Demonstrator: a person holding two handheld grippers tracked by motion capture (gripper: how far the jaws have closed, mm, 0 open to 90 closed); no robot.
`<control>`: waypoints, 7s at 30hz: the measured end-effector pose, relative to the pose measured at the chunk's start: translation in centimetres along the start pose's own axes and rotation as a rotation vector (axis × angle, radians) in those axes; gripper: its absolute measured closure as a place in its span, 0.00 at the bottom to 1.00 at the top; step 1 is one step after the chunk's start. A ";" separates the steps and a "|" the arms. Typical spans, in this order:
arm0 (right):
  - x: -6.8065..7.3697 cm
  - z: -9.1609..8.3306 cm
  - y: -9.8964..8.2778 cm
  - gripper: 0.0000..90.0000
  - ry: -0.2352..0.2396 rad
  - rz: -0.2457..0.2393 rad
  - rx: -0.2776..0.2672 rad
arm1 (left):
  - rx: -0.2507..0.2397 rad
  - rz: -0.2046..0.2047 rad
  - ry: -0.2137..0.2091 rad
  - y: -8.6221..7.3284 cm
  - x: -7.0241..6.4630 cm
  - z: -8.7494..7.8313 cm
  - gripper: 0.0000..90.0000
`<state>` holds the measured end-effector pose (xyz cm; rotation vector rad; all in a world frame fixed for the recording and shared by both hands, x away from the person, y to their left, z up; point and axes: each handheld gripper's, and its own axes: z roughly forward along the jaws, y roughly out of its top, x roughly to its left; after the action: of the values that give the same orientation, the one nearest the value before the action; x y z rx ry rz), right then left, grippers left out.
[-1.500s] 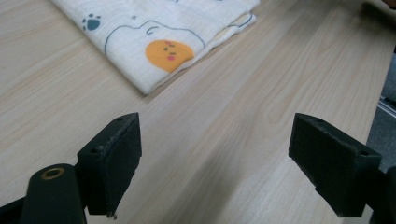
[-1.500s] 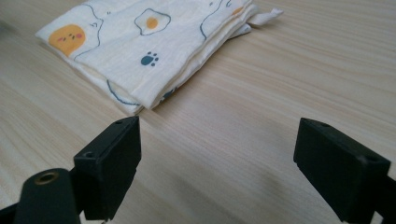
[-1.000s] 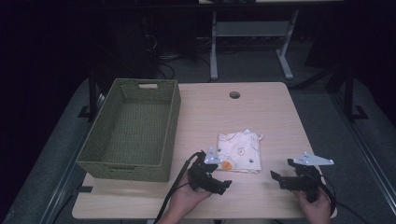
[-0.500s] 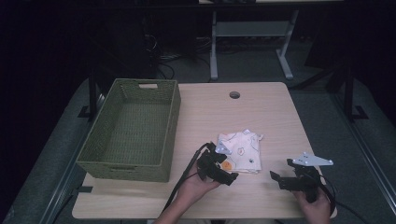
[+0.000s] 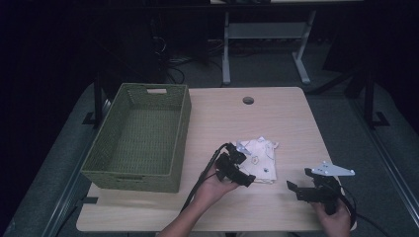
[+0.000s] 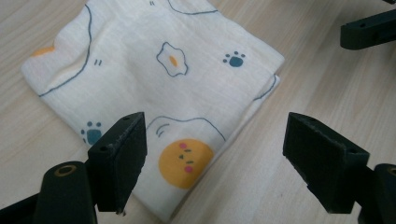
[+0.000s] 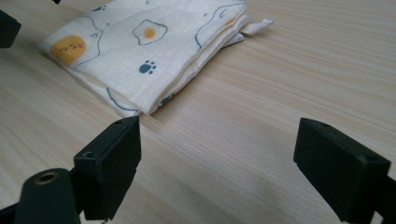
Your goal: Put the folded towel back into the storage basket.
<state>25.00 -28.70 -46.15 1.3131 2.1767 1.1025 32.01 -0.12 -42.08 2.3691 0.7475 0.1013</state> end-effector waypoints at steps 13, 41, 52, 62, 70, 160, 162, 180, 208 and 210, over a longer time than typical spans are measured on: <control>-0.5 -0.3 -0.1 0.16 -0.007 0.022 -0.014 | 0.005 -0.019 0.020 1.1 0.3 0.9 0.25; -0.2 -0.3 0.0 0.16 -0.003 0.001 -0.013 | 0.079 -0.073 0.052 4.5 2.1 3.9 0.26; -0.2 -0.4 -0.1 0.16 -0.001 -0.002 -0.014 | 0.119 -0.053 0.094 5.4 1.9 6.1 0.29; -0.3 -0.5 -0.1 0.16 -0.004 0.009 -0.019 | 0.154 -0.024 0.141 5.0 2.1 7.1 0.37; 0.0 -0.5 -0.1 0.16 -0.011 0.005 -0.020 | 0.128 -0.012 0.139 4.4 2.4 6.7 0.46; 0.0 -0.7 -0.4 0.16 -0.059 0.015 -0.014 | -0.042 -0.178 -0.084 3.6 6.5 -6.4 0.91; 0.1 -0.7 -0.4 0.16 -0.062 0.014 -0.016 | -0.047 -0.182 -0.085 3.5 6.7 -7.0 0.91; 0.1 -0.6 -0.4 0.16 -0.080 0.009 -0.008 | -0.101 -0.196 -0.047 2.0 9.0 -12.4 0.90; 0.4 -0.3 -0.3 0.16 -0.096 -0.010 0.010 | -0.146 -0.225 0.032 -0.4 11.9 -19.1 0.90; 0.4 -0.3 -0.3 0.16 -0.097 -0.010 0.009 | -0.150 -0.233 0.034 -0.7 12.2 -19.5 0.90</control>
<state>24.43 -28.56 -46.20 1.3297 2.1173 1.0049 36.90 17.76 -28.43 2.1284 0.9912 0.0954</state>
